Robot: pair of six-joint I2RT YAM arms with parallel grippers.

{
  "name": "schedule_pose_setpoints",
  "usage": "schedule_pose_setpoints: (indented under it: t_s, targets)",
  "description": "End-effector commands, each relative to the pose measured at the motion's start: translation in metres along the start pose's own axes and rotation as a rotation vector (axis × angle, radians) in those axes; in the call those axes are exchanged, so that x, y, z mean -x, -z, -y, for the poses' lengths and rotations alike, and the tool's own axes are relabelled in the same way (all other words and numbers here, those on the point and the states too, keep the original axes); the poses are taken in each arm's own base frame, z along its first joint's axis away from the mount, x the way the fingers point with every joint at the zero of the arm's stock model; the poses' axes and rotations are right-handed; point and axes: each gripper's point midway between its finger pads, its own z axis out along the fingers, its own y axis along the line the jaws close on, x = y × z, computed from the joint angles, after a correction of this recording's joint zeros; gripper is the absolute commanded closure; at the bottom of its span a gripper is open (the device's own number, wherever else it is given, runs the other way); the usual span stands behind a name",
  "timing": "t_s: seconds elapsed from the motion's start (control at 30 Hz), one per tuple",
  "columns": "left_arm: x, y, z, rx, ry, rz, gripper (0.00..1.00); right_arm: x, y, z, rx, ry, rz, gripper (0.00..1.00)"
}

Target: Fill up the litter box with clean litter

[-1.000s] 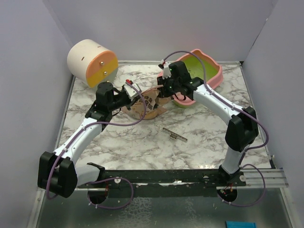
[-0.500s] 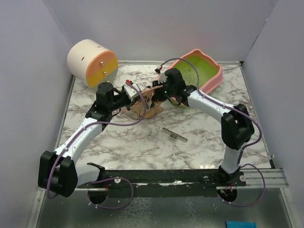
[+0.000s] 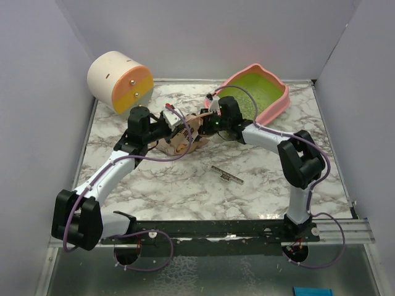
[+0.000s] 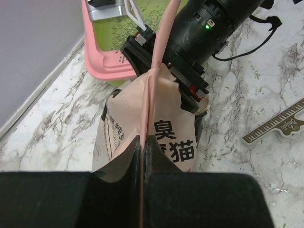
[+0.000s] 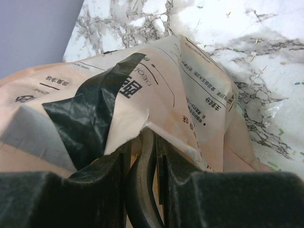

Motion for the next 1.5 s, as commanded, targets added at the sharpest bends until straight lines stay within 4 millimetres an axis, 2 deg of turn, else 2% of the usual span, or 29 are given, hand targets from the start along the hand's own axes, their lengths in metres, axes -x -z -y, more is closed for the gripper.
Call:
schedule_pose_setpoints:
  t_s: [0.0,0.2,0.47,0.67,0.97,1.17,1.47]
  targets:
    - [0.01,-0.005,0.002,-0.02,-0.008,0.041,1.0,-0.074,-0.003,0.013,0.058,-0.213,-0.194,0.99]
    - [0.011,-0.005,0.002,-0.018,-0.011,0.042,1.0,-0.055,0.009,0.005,0.217,-0.31,-0.11,0.99]
    - [0.011,-0.003,0.001,-0.01,-0.019,0.04,1.0,-0.024,0.028,-0.005,0.304,-0.354,-0.006,0.99]
    - [0.015,0.001,0.0,0.0,-0.033,0.047,1.0,-0.004,0.051,0.001,0.355,-0.408,0.052,0.99]
    - [0.023,0.008,-0.005,0.034,-0.054,0.063,1.0,0.023,0.092,0.018,0.295,-0.44,0.1,0.99]
    - [0.027,0.011,-0.008,0.051,-0.061,0.076,1.0,0.033,0.124,0.029,0.259,-0.467,0.144,0.99]
    - [0.028,0.012,-0.012,0.074,-0.057,0.081,1.0,0.029,0.16,0.044,0.247,-0.542,0.187,0.99]
